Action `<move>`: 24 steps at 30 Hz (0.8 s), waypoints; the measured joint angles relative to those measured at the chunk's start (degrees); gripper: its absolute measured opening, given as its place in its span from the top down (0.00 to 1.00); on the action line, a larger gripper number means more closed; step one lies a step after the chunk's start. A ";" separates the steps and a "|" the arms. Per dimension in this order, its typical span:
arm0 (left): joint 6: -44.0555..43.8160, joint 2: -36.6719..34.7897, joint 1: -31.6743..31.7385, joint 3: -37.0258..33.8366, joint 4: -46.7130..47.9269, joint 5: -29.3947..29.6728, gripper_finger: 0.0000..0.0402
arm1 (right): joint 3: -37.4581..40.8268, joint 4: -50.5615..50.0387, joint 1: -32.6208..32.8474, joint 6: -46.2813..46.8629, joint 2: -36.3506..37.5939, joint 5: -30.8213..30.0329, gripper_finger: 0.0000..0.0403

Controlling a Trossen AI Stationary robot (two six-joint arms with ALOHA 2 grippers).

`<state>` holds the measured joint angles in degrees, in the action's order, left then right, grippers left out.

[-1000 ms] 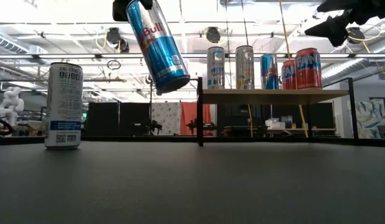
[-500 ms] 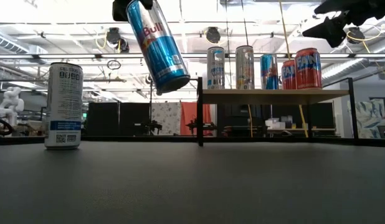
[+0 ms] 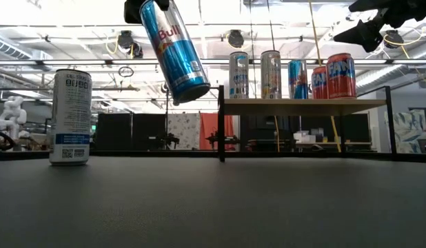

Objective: Place canned beverage on shelf
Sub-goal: Put the blue soda can on the shelf aligned with the blue soda can

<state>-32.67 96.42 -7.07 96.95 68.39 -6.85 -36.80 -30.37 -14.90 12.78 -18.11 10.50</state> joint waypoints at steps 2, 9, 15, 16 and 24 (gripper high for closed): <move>0.00 0.00 -0.02 0.00 -0.01 0.00 0.44 | 0.01 0.00 -0.01 0.00 0.00 0.02 0.14; 0.02 0.00 -0.02 0.00 -0.01 0.00 0.44 | 0.00 0.00 0.00 0.02 0.02 0.20 0.10; 0.04 0.00 -0.02 0.00 -0.01 0.00 0.44 | 0.00 1.10 -0.02 0.08 -0.16 0.13 0.10; 0.04 0.00 0.00 0.00 -0.03 0.00 0.44 | 0.00 1.52 -0.01 0.18 -0.26 0.13 0.10; 0.07 0.00 -0.02 -0.02 -0.45 0.00 0.44 | 0.00 1.52 0.00 1.84 -1.65 0.21 0.10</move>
<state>-32.60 96.42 -7.09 96.92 67.94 -6.85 -36.80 -28.85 -14.90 14.61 -19.76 10.72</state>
